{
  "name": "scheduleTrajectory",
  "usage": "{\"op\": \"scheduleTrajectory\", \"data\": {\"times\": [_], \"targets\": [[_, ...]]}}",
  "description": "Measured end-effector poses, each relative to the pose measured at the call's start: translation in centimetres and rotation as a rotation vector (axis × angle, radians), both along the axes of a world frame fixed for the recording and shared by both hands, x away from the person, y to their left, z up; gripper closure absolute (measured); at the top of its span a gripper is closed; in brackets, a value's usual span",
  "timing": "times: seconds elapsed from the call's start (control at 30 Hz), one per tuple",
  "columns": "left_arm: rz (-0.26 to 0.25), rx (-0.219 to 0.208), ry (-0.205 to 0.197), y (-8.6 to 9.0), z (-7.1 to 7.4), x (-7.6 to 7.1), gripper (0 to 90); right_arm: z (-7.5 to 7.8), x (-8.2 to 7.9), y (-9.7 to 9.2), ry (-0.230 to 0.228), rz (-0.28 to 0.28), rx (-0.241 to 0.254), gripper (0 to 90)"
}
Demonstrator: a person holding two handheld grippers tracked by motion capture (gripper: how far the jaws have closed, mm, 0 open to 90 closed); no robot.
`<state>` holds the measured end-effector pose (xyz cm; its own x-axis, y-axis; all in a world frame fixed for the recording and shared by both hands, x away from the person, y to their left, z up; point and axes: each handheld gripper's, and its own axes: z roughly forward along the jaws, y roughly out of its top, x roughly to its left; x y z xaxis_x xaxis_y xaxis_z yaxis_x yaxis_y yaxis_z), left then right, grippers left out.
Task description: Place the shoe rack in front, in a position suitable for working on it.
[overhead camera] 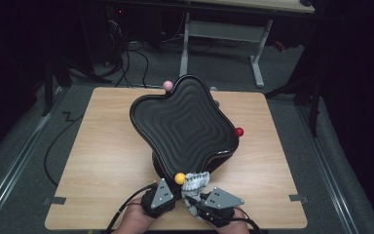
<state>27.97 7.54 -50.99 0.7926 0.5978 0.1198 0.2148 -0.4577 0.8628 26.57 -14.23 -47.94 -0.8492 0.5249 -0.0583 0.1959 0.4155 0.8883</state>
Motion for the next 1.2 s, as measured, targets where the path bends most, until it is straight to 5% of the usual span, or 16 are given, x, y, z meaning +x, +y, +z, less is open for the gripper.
{"op": "scheduleTrajectory", "data": {"times": [0.17,0.37,0.67,0.9,1.1,1.2], "targets": [[-0.020,0.003,-0.003,-0.7,0.0,0.1,71.8,0.0,0.1,-0.7,0.006,-0.024,-0.003,78.3],[-0.035,0.007,-0.006,-1.2,0.0,0.2,71.7,-0.1,1.0,-3.2,0.023,-0.154,0.009,78.0],[-0.038,0.009,-0.011,-1.6,-0.1,0.2,71.6,-0.2,0.2,-1.8,0.042,-0.095,0.009,78.2],[-0.053,0.012,-0.018,-2.2,-0.1,0.3,71.4,-0.3,1.9,-5.0,0.076,-0.276,0.064,78.1],[-0.059,0.012,-0.036,-3.8,-0.3,0.3,71.1,0.3,1.4,-7.7,0.064,-0.360,0.101,78.1],[-0.068,0.050,-0.044,-5.6,0.0,0.3,70.7,0.5,1.0,-9.0,0.051,-0.391,0.099,78.2]]}}
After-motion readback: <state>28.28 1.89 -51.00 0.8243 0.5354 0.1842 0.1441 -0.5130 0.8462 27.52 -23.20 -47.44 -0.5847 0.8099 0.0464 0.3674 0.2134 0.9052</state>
